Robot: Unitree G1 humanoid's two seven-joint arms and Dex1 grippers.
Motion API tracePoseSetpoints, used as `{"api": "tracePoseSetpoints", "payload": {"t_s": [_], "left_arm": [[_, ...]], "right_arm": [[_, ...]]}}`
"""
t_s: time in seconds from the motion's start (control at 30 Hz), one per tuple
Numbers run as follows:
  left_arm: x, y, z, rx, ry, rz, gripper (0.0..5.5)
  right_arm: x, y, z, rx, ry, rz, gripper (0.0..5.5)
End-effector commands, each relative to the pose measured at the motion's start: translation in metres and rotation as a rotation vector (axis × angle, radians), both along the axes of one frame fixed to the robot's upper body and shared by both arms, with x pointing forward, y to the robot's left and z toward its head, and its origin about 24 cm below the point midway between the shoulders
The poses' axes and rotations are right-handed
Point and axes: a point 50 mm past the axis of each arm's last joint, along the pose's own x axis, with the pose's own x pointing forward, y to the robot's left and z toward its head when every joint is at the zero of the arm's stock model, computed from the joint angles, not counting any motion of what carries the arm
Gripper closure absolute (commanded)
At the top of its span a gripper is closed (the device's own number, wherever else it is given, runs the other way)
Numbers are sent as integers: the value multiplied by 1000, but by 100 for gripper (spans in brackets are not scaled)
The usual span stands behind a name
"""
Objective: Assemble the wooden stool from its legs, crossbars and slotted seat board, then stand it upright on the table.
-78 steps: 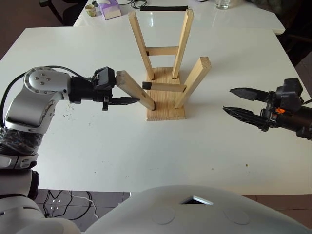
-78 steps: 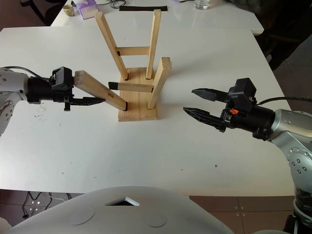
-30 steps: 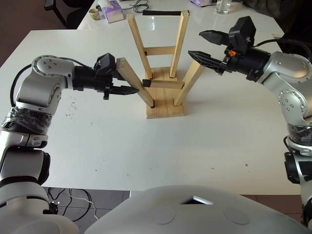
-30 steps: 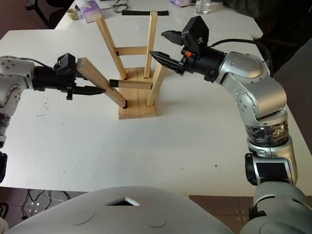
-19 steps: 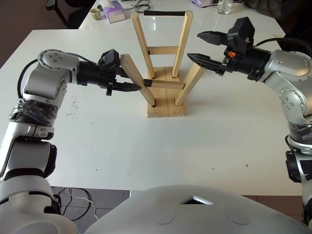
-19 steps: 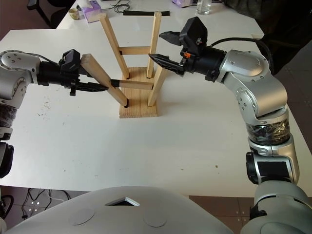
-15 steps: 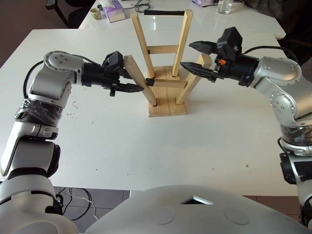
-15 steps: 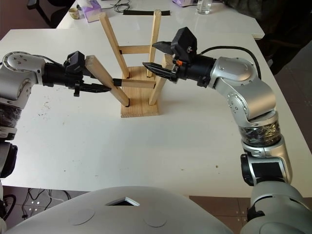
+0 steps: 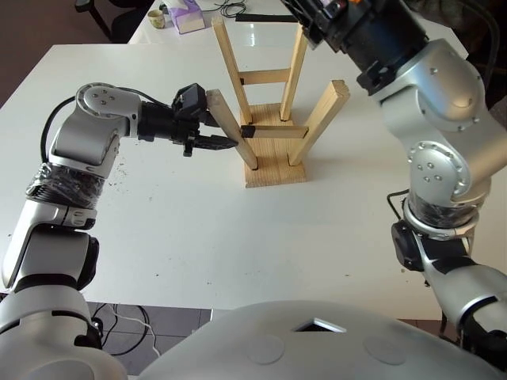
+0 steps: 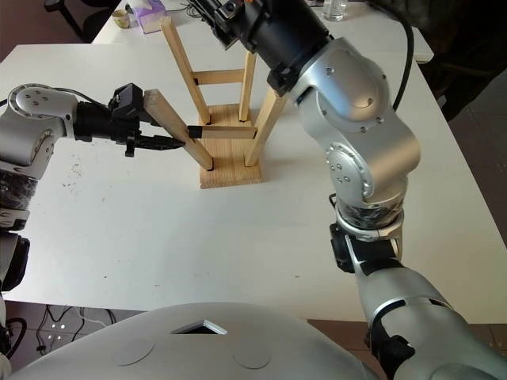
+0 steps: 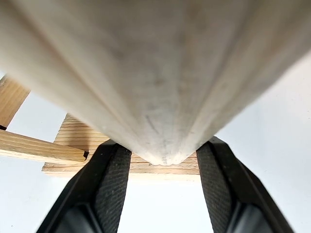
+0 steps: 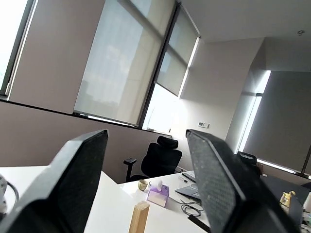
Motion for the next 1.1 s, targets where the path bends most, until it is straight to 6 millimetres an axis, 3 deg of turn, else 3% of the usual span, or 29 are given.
{"api": "tracePoseSetpoints", "payload": {"t_s": [0.03, 0.2, 0.27, 0.33, 0.43, 0.57, 0.63, 0.73, 0.83, 1.0, 1.1], "left_arm": [[-18, 3, -52, 166, 205, -8, 347], [-17, 0, -49, 172, 202, -28, 347], [-17, -2, -47, 169, 199, -36, 347], [-17, -6, -45, 167, 196, -47, 347], [-14, -12, -46, 171, 189, -45, 347], [-15, -14, -47, 171, 187, -36, 347], [-16, -13, -48, 171, 189, -30, 347], [-17, -14, -51, 174, 190, -19, 347], [-18, -11, -53, 181, 188, -4, 347], [-24, -4, -57, 182, 199, 28, 347], [-30, -1, -58, 176, 207, 39, 347]], "right_arm": [[18, 5, -54, 6, 189, -108, 317], [35, 6, -142, -71, 473, -147, 386], [34, 9, -182, -121, 619, -131, 418], [28, 17, -209, -188, 723, -71, 447], [17, 33, -229, -304, 788, 37, 487], [16, 47, -223, -294, 794, 110, 547], [19, 47, -218, -307, 766, 110, 549], [25, 41, -182, -222, 633, 104, 549], [21, 29, -108, -6, 423, 154, 549], [10, -31, 6, 405, 152, 145, 529], [5, -87, 40, 453, 36, -36, 489]]}}
